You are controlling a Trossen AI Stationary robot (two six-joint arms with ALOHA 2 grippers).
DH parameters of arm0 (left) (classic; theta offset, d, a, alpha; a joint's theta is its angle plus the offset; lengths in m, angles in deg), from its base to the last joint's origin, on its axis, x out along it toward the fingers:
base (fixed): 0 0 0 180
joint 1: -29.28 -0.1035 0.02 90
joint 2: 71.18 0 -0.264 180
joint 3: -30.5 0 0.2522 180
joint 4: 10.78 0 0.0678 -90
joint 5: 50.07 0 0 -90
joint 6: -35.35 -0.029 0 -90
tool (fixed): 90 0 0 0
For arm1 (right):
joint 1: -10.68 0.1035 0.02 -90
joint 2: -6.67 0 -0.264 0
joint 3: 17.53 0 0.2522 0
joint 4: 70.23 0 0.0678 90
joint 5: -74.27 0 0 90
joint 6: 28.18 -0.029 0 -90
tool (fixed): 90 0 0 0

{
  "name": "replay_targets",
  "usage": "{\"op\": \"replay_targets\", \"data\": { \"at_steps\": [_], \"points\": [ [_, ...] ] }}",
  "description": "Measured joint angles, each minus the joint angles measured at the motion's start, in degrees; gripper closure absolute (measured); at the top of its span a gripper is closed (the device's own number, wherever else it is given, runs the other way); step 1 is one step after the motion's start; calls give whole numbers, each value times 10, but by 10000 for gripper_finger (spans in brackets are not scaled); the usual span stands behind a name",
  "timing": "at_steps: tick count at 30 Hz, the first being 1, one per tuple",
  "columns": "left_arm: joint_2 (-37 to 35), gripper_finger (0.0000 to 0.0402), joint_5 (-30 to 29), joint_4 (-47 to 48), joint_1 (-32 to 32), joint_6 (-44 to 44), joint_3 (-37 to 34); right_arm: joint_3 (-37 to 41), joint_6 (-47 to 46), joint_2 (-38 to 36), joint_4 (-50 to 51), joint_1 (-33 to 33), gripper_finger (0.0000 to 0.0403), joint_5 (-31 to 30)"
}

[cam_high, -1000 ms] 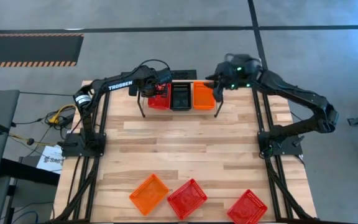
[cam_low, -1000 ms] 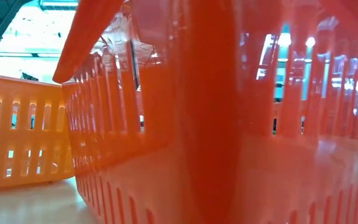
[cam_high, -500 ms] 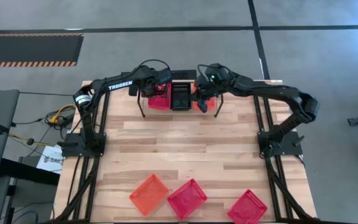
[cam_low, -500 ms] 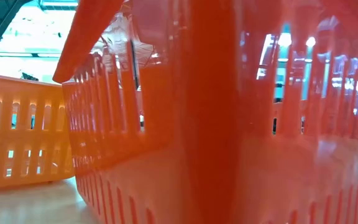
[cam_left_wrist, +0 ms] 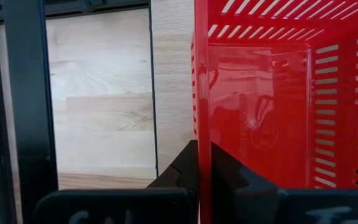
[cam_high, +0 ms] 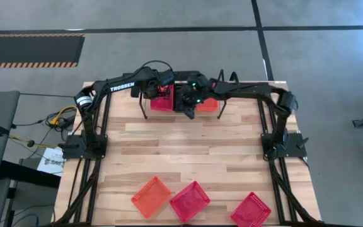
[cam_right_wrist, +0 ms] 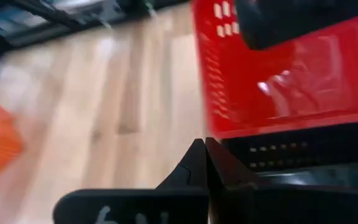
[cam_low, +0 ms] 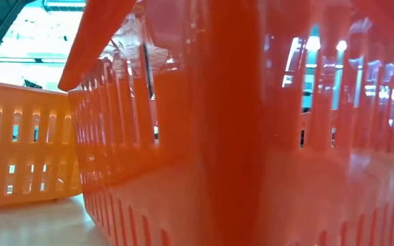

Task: Stack baskets on shelf by color
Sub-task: Put the top red bin on the shelf

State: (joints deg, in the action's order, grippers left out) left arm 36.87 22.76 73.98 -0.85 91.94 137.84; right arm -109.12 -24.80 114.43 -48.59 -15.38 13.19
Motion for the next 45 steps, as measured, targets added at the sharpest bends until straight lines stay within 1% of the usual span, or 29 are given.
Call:
{"op": "replay_targets", "data": {
  "at_steps": [3,6,11,15,18,24,26,31,36,40,45],
  "points": [
    [0,402,2,0,2,0,0,-15,30,14,-5,5,402,-48],
    [0,401,4,0,5,0,0,-23,46,13,-6,5,402,-78],
    [0,402,4,-1,5,-5,0,-28,57,3,-18,5,402,-94],
    [0,402,4,-1,5,-11,0,-26,63,11,-11,2,402,-111],
    [0,402,4,0,5,-11,0,-25,66,19,-5,4,402,-115],
    [0,402,3,-1,5,-11,0,-26,74,19,-20,2,402,-119],
    [0,401,3,0,5,-11,0,-26,71,26,-38,1,403,-124],
    [0,401,-1,0,7,-23,0,-26,71,37,-39,1,403,-126],
    [0,402,-24,3,10,-26,12,-25,68,45,-35,2,403,-126],
    [0,401,-37,5,11,-50,26,-26,67,44,-36,2,403,-125],
    [0,383,-42,5,15,-63,36,-26,61,44,-31,1,403,-121]
  ]
}}
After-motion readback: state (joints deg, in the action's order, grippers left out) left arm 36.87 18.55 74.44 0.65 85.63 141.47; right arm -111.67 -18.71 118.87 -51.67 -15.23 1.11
